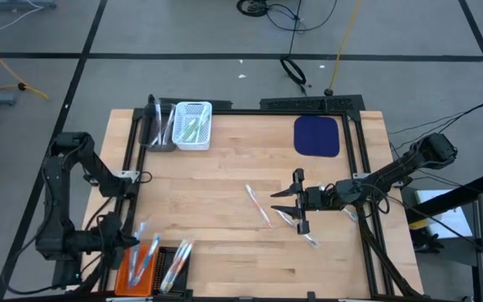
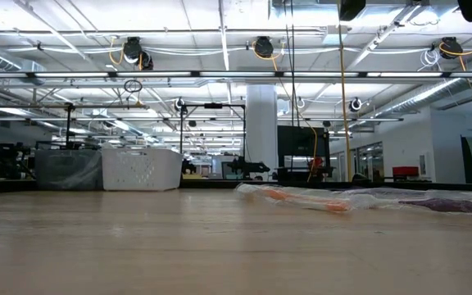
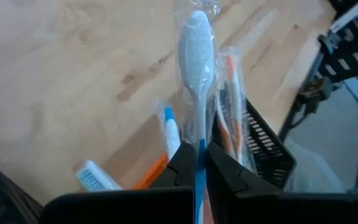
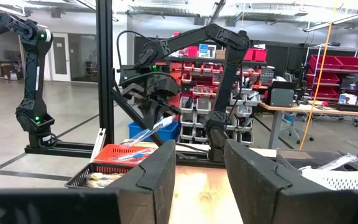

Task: Pick & Place Toothbrushes
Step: Put the blue toothbrush into the orange bin

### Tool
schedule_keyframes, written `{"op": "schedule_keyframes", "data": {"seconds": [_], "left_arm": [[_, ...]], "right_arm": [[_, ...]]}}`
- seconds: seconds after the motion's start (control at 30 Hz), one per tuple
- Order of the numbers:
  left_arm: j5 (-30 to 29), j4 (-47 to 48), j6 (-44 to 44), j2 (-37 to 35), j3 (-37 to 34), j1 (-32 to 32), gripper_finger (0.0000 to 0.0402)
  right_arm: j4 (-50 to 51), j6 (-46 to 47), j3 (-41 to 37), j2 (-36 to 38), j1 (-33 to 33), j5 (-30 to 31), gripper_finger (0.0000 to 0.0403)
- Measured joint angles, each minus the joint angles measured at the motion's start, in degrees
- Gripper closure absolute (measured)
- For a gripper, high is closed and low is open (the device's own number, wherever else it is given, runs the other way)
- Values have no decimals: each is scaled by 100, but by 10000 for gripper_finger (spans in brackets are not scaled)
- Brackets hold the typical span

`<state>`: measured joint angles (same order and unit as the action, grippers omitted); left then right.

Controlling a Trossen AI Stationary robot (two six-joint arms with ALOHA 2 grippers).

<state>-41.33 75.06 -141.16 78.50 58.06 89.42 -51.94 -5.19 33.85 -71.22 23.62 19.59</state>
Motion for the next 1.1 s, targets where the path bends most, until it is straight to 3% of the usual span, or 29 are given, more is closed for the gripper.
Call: {"op": "schedule_keyframes", "data": {"seconds": [0.43,1.1], "left_arm": [[129,76,-24,125,0,196,395],[126,-626,-42,665,0,316,393]], "right_arm": [[0,2,0,0,-2,0,273],[5,2,-4,-2,0,-2,273]]}}
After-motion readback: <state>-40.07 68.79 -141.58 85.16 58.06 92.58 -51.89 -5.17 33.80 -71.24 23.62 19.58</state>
